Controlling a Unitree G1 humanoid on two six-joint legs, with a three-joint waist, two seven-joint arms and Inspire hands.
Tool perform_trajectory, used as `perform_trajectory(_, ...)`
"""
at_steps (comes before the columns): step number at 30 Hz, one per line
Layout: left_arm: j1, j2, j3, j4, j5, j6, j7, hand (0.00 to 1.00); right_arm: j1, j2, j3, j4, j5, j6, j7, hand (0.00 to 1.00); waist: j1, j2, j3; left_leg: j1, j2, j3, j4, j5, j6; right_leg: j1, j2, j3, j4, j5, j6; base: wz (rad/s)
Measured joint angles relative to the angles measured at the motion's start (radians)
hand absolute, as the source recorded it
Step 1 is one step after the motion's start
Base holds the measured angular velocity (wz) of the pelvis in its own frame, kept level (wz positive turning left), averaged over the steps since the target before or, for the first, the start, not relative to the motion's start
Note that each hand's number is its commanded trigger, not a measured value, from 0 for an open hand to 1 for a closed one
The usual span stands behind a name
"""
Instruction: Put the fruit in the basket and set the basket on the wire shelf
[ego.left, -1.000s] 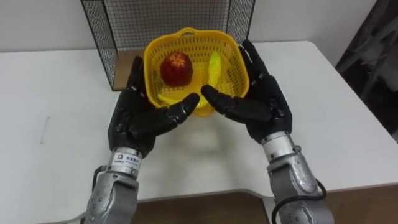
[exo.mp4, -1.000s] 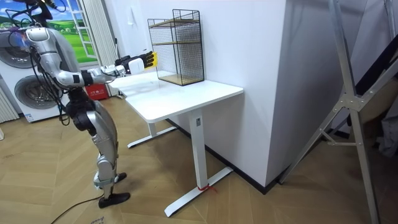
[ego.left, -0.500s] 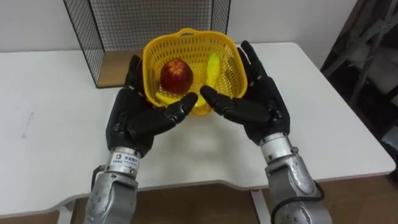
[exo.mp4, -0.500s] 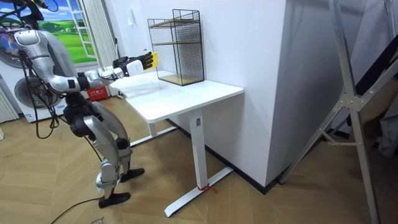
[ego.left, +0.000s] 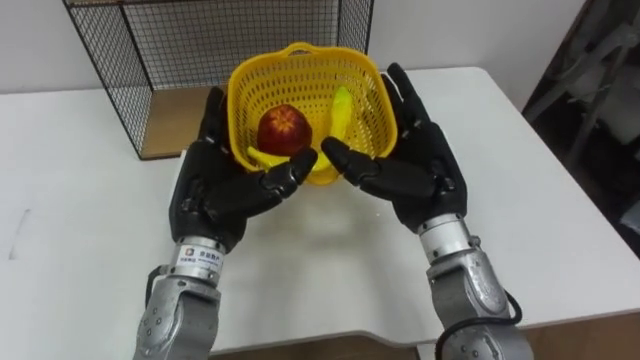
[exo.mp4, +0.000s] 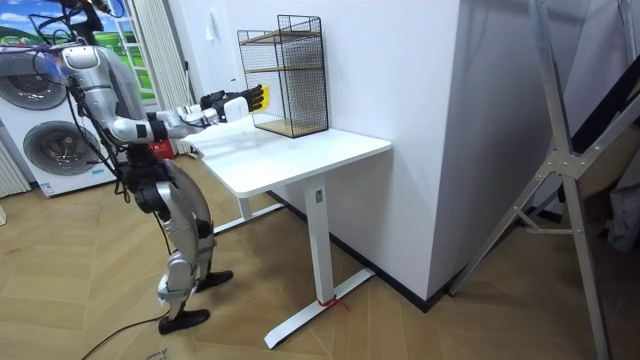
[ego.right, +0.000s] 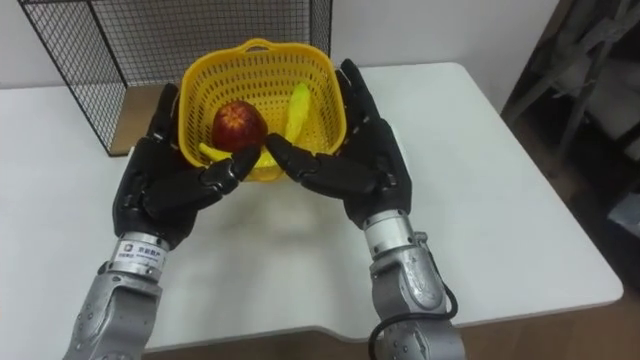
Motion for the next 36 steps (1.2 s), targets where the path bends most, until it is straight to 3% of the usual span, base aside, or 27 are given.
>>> perform_trajectory(2,0.000,-0.001,-0.003,0.000,0.000,0.000,0.000,0.00,0.001,-0.001,0.000,0.000,0.000,-0.001,-0.003,0.00,-0.003,-0.008,0.0017,0.004,-0.018,0.020,0.018,-0.023,0.015,0.004,-0.026,-0.001,0.042,-0.030,0.015,0.06)
perform_trajectory(3,0.000,-0.001,-0.003,0.000,0.002,0.000,0.000,0.00,0.000,-0.001,0.000,0.000,0.000,-0.001,-0.005,0.00,-0.001,-0.013,0.0048,0.014,-0.032,0.022,0.027,-0.041,0.024,-0.005,-0.046,0.003,0.097,-0.046,0.032,0.00)
perform_trajectory(5,0.001,0.001,-0.002,0.000,0.002,0.001,0.000,0.00,0.000,-0.001,0.000,0.000,-0.005,-0.001,-0.006,0.00,0.001,-0.020,0.0080,0.034,-0.048,0.037,0.035,-0.067,0.038,-0.055,-0.081,0.010,0.247,-0.045,0.045,-0.05)
perform_trajectory(6,0.000,0.000,-0.001,0.000,0.002,0.001,0.000,0.00,0.000,-0.002,0.000,0.000,-0.006,-0.001,-0.006,0.00,0.002,-0.022,0.0081,0.045,-0.058,0.042,0.046,-0.083,0.048,-0.081,-0.101,0.013,0.331,-0.028,0.072,0.00)
perform_trajectory(10,-0.001,-0.002,0.001,0.000,0.009,0.001,0.000,0.00,0.002,0.001,-0.001,0.001,-0.005,-0.005,-0.005,0.00,0.002,-0.013,0.0059,0.057,-0.060,0.041,0.066,-0.118,0.069,-0.097,-0.114,-0.001,0.383,0.007,0.101,0.01)
perform_trajectory(11,-0.001,-0.005,0.001,0.000,0.010,0.001,0.000,0.00,0.001,0.002,-0.003,0.001,-0.005,-0.005,-0.004,0.00,-0.002,-0.006,0.0120,0.063,-0.059,0.031,0.060,-0.119,0.073,-0.098,-0.106,-0.003,0.378,0.021,0.115,0.00)
perform_trajectory(12,-0.002,-0.006,0.002,0.000,0.009,0.000,0.000,0.00,0.000,0.002,-0.005,0.001,-0.004,-0.004,-0.001,0.00,-0.001,0.002,0.0163,0.063,-0.056,0.020,0.053,-0.118,0.077,-0.103,-0.093,0.004,0.330,-0.002,0.121,-0.06)
perform_trajectory(14,-0.004,-0.002,0.003,0.000,0.008,-0.001,0.001,0.00,0.000,0.003,-0.001,0.001,-0.003,-0.003,0.000,0.00,-0.003,0.009,0.0209,0.061,-0.050,0.020,0.049,-0.116,0.079,-0.132,-0.072,0.018,0.206,-0.015,0.105,0.01)
perform_trajectory(15,-0.005,0.000,0.002,0.001,0.007,0.001,0.004,0.00,0.000,0.002,-0.001,0.002,0.002,0.000,0.000,0.00,-0.006,0.010,0.0207,0.063,-0.051,0.018,0.051,-0.118,0.081,-0.149,-0.064,0.012,0.156,0.018,0.081,0.19)
perform_trajectory(16,-0.004,0.000,-0.001,0.002,0.006,0.003,0.006,0.00,0.001,-0.001,-0.002,0.003,0.003,0.000,0.000,0.00,-0.009,0.013,0.0160,0.065,-0.051,0.014,0.047,-0.118,0.080,-0.144,-0.063,0.007,0.149,0.025,0.084,0.08)
perform_trajectory(17,-0.010,-0.002,0.000,0.001,0.006,0.003,0.007,0.00,-0.008,-0.003,-0.002,0.003,0.001,0.000,0.000,0.00,-0.009,0.017,0.0083,0.065,-0.047,0.015,0.037,-0.117,0.078,-0.140,-0.057,0.004,0.122,0.034,0.074,0.00)
perform_trajectory(24,-0.023,-0.003,-0.001,0.001,0.009,0.003,0.014,0.00,-0.017,0.001,-0.008,0.003,0.005,0.000,0.000,0.00,-0.010,0.022,0.0045,0.132,-0.024,-0.002,-0.038,-0.101,0.065,-0.036,-0.012,-0.004,-0.025,0.094,0.069,-0.01)
perform_trajectory(32,-0.024,-0.004,-0.006,0.001,0.009,0.003,0.014,0.00,-0.017,0.001,-0.008,0.007,0.041,0.000,-0.001,0.00,-0.012,0.022,0.0024,0.177,-0.025,-0.010,-0.091,-0.089,0.061,0.021,-0.005,-0.006,-0.098,0.117,0.069,0.02)
perform_trajectory(36,-0.024,-0.005,-0.006,0.001,0.007,0.009,0.021,0.00,-0.018,0.001,-0.010,0.007,0.041,0.010,-0.004,0.00,-0.014,0.025,0.0030,0.177,-0.014,-0.011,-0.095,-0.089,0.060,0.051,0.007,-0.021,-0.155,0.141,0.068,0.00)
